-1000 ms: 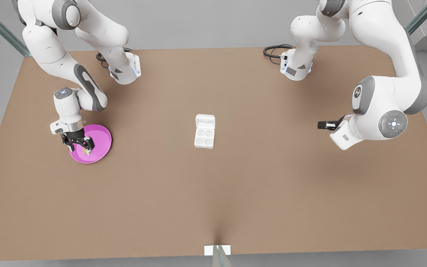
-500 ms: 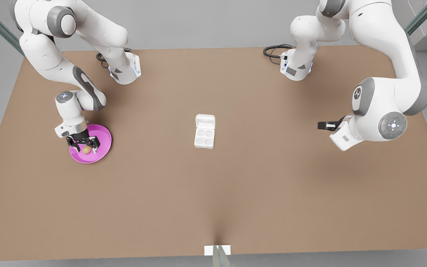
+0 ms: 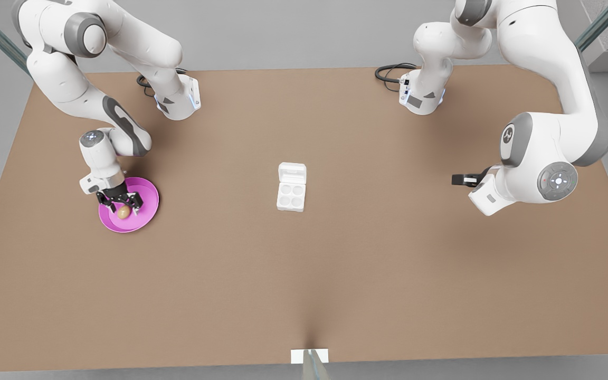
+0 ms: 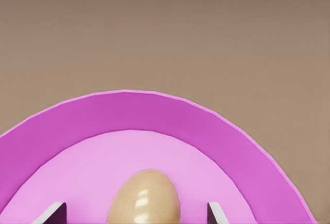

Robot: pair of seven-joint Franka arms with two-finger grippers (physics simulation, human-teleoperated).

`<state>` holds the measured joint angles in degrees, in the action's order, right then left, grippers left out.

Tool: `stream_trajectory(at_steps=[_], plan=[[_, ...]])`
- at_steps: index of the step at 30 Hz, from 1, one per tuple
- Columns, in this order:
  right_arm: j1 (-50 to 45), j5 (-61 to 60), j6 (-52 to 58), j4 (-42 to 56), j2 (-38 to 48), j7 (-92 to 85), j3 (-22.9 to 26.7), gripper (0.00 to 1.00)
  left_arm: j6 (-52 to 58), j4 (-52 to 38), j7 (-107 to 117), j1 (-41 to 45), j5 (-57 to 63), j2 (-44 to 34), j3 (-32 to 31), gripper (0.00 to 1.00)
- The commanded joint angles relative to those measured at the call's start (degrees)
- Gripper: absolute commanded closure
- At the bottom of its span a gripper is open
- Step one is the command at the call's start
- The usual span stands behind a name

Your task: Pack egg into the box and close the box lid

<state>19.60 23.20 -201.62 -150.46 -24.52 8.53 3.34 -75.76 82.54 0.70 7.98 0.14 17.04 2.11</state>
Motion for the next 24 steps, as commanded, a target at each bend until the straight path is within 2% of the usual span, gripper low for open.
stream_trajectory(at_steps=[1, 2, 4, 6, 15, 19, 24], plan=[[0.00, 0.00, 0.00, -0.01, 0.00, 0.00, 0.00, 0.01, 0.00, -0.01, 0.00, 0.01, 0.04, -0.08, 0.00, 0.00], [0.09, 0.00, 0.00, -0.01, 0.00, 0.00, 0.00, 0.01, 0.00, -0.01, 0.09, 0.01, 0.04, -0.08, 0.00, 0.00], [0.09, 0.09, 0.00, -0.01, -0.09, 0.00, 0.00, 0.12, 0.00, -0.01, 0.09, 0.01, 0.04, -0.08, 0.00, 0.00], [0.00, 0.18, 0.09, 0.08, -0.53, -0.09, 0.00, 0.17, 0.00, -0.01, 0.00, 0.01, 0.04, -0.08, 0.00, 0.00], [0.18, -0.26, 0.09, 0.43, -0.53, 0.00, 0.00, 0.17, -0.09, -0.09, 0.00, -0.25, 0.04, 0.27, 0.00, 0.00], [0.18, -0.18, 0.09, 0.43, -0.53, 0.00, 0.00, 0.25, 0.00, -0.01, 0.00, -0.25, 0.04, 0.27, 0.00, 0.00], [0.70, 0.00, 0.09, 0.43, -0.53, 0.00, 0.00, 0.29, 0.00, -0.10, 0.09, -0.25, 0.04, 0.18, 0.00, 0.00]])
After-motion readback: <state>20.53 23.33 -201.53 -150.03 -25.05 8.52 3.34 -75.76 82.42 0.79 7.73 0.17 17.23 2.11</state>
